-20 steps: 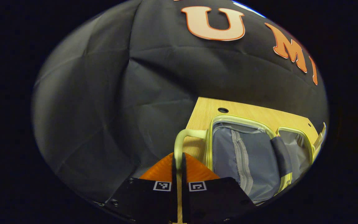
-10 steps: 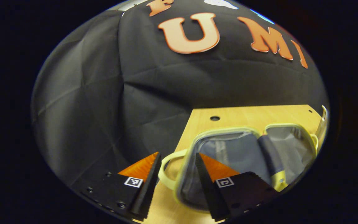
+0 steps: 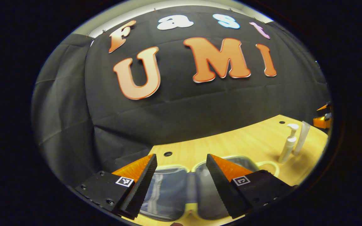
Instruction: First open the suitcase, pack the skin care products into it, and then close the suitcase.
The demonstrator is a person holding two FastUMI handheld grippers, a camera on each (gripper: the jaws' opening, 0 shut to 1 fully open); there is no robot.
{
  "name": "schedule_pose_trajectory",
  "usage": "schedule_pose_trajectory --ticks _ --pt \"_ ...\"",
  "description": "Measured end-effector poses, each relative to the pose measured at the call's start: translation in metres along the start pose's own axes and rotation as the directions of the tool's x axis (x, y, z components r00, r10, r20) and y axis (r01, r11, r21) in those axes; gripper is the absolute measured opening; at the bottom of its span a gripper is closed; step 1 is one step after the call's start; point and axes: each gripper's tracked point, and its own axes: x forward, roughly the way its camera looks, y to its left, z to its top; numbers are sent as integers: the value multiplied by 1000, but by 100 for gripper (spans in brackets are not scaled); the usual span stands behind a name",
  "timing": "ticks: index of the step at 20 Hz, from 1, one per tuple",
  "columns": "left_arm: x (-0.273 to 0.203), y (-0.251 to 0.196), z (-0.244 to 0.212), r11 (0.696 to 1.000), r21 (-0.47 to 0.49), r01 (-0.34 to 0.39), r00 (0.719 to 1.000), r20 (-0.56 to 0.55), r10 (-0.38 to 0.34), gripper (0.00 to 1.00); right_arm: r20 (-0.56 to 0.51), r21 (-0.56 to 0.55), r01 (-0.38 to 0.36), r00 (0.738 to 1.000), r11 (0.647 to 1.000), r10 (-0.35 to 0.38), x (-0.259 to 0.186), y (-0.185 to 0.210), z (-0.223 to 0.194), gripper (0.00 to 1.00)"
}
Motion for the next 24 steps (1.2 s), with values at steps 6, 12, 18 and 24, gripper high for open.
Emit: schedule_pose_trajectory --ticks 6,12,18,24 --pt "-6 -125 19 993 15 114 993 24 -114 99 3 19 -63 998 998 63 7 -18 -20 96" --pt "7 -220 3 975 27 219 976 -6 -219 99 -9 -15 -126 992 992 126 33 -16 -42 96" --pt "28 -310 -35 937 45 347 937 -54 -344 99 -35 -32 -165 986 986 164 68 -11 -71 97" --pt "55 -370 -82 905 55 423 901 -128 -413 99 -70 -30 -199 978 980 196 88 -8 -101 97"
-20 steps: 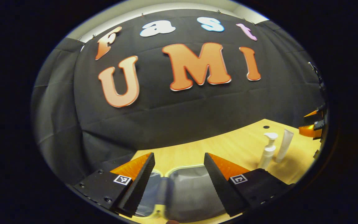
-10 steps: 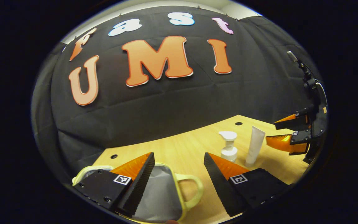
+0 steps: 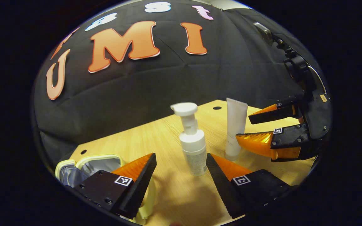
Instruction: First open the suitcase, pack the skin care products into it, and then close the suitcase.
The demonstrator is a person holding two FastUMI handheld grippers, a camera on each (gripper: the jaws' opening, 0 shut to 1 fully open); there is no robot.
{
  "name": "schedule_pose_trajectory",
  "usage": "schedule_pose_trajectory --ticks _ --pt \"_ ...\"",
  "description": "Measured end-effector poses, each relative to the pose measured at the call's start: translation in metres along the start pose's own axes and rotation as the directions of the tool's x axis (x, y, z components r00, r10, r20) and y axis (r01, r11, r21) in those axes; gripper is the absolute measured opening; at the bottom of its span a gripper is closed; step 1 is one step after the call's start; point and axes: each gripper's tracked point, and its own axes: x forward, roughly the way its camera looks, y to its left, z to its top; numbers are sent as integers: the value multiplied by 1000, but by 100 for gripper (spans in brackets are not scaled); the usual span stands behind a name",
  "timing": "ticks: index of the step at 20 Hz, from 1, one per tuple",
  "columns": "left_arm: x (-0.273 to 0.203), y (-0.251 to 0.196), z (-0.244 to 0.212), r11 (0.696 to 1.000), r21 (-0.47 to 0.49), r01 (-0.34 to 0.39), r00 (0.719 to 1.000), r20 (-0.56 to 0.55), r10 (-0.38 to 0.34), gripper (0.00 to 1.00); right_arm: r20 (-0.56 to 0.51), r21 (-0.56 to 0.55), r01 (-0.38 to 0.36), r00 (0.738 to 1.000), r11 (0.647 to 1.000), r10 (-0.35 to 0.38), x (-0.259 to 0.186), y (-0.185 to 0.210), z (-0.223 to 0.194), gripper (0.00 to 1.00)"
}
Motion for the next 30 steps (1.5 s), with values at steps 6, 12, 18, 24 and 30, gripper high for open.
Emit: schedule_pose_trajectory --ticks 6,12,18,24,30 --pt "47 -27 -16 993 -104 60 996 -52 -65 93 -16 1 -31 999 1000 31 22 4 -7 97" --pt "61 -28 -12 976 -203 82 993 -65 -97 60 -45 19 -41 998 999 42 32 3 -15 95" --pt "35 -4 15 967 -249 51 997 -47 -65 57 -75 25 -71 995 997 73 37 14 -24 82" --pt "-11 52 49 970 -241 -24 1000 -10 22 57 -90 47 -85 992 995 89 42 22 -20 52" --pt "-54 111 55 961 -245 -132 991 -26 129 57 -92 56 -110 989 992 114 29 31 -1 49"
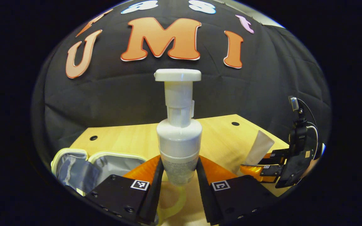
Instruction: First open the suitcase, pack the skin care products into it, and then close the suitcase.
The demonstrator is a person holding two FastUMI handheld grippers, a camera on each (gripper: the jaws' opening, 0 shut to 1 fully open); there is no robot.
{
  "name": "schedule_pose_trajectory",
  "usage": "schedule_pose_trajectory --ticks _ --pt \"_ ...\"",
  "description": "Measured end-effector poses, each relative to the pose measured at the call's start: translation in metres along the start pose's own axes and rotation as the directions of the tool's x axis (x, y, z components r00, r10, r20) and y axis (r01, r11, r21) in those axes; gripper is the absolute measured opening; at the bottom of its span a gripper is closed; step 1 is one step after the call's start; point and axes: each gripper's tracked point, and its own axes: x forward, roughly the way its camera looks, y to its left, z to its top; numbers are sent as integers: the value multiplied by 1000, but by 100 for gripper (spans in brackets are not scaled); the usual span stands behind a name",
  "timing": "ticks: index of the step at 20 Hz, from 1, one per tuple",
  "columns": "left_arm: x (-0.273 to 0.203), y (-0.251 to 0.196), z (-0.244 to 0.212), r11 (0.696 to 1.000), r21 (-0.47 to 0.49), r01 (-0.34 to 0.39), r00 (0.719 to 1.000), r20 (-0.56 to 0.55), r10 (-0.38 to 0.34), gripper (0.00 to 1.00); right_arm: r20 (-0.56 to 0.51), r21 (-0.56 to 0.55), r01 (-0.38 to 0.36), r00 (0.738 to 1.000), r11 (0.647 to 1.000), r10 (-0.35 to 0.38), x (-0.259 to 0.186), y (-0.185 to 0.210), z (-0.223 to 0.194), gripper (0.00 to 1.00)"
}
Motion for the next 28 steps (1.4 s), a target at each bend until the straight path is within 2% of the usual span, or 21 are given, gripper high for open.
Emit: schedule_pose_trajectory --ticks 9,13,14,15,16,22,28 --pt "-55 80 17 993 15 -118 993 -16 118 57 44 -58 -71 996 996 74 -31 48 60 48" --pt "-69 111 2 990 21 -138 987 -83 139 57 70 -75 -125 989 989 130 -44 84 87 48" --pt "-70 118 -6 990 16 -140 984 -109 141 57 72 -77 -143 986 987 148 -45 94 92 43" --pt "-70 123 -13 991 9 -137 982 -130 137 57 76 -81 -154 984 985 160 -46 104 97 48" --pt "-70 129 -21 991 8 -134 979 -156 133 58 73 -86 -165 983 983 171 -46 113 100 48" --pt "-64 159 -75 993 3 -120 929 -353 113 58 60 -45 -227 971 973 230 -43 162 106 48" --pt "-54 173 -126 997 8 -80 845 -530 72 58 11 3 -271 963 963 271 -30 203 101 48"
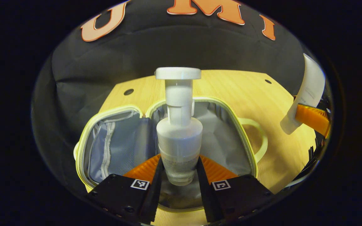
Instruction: First open the suitcase, pack the skin care products into it, and then close the suitcase.
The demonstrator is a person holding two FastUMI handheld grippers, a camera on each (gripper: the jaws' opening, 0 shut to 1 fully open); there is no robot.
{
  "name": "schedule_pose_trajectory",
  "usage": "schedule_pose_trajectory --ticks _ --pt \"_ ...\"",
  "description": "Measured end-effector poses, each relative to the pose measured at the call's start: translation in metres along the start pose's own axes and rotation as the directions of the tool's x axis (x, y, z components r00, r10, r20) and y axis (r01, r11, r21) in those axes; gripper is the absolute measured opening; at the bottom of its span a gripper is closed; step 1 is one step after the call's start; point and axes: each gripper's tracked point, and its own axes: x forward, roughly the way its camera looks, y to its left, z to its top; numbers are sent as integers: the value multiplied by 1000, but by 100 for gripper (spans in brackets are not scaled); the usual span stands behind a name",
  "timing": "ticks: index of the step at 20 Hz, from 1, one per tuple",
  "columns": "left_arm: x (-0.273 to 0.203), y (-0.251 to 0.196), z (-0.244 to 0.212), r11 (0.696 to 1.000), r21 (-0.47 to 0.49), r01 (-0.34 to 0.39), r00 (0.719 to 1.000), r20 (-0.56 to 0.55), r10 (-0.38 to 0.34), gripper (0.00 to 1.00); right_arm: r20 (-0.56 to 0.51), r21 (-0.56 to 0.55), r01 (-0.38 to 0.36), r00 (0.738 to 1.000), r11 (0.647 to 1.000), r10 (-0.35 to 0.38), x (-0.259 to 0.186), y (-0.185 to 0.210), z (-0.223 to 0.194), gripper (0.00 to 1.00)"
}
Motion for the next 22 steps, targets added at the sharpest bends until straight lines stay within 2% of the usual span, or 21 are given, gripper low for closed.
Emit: schedule_pose_trajectory --ticks 5,6,9,13,17,18,20,22 --pt "23 5 -25 1000 -19 8 988 -153 -11 58 -46 59 -19 999 998 21 22 19 -8 48" --pt "27 6 -17 1000 -7 8 991 -134 -9 58 -59 68 -18 998 998 22 26 22 -11 48" --pt "36 13 -27 999 31 -29 971 -237 36 58 -96 87 -28 995 996 37 37 33 -20 48" --pt "51 3 -38 999 -45 0 965 -261 -12 58 -136 124 -42 989 991 59 51 44 -27 48" --pt "34 10 -19 996 -88 -11 993 -114 1 66 -176 173 -55 981 983 86 66 53 -36 48" --pt "22 16 -12 996 -86 -26 998 -62 20 72 -187 183 -56 978 981 91 69 56 -38 48" --pt "-3 35 0 995 -81 -64 997 35 67 75 -213 211 -61 971 976 107 76 63 -44 48" --pt "-30 67 9 986 -86 -143 979 132 154 80 -250 234 -60 961 970 120 82 71 -53 48"
